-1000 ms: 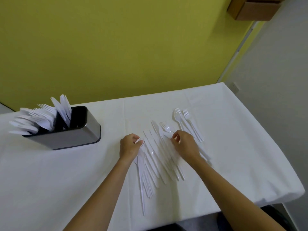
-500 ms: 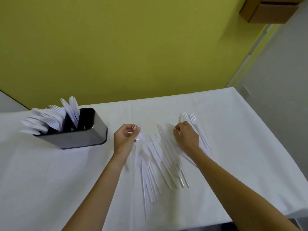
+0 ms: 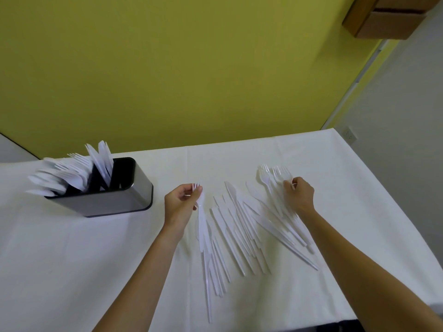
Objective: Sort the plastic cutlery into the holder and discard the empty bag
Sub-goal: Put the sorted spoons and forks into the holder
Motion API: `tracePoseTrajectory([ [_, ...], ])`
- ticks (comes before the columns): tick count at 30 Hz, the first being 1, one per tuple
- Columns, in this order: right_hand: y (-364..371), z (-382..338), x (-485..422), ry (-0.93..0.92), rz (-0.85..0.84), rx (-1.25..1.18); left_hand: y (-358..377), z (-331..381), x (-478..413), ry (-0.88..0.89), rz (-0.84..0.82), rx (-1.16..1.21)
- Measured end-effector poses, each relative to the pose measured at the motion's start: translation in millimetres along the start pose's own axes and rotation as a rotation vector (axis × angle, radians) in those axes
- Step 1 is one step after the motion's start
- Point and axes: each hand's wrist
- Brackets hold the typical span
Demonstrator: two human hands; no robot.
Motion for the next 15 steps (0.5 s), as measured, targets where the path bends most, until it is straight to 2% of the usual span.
tracePoseTrajectory([
  [3, 2, 6, -1, -0.024, -0.017, 0.090, -5, -4, 0, -0.018, 0.009, -0.005],
  [8, -2, 7, 1, 0.085, -0.058, 0.254, -9, -3, 1, -0.043, 0.001, 0.008],
  [12, -13, -5, 12, 0.005, -0.063, 0.397, -9, 1, 2, -0.044, -0.027, 0.017],
  [13, -15, -9, 16, -0.026, -0.082, 0.371, -8, 3, 2, -0.044, -0.038, 0.017],
  [15, -18, -18, 28, -0.055, -0.153, 0.172, -5, 7, 3, -0.039, -0.070, 0.022],
])
Point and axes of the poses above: each hand's wrist, its own x-axis away from the middle knuckle, its own y-axis out of the palm, z = x × y, and after that the axes turned 15 degrees about -x, right-handed
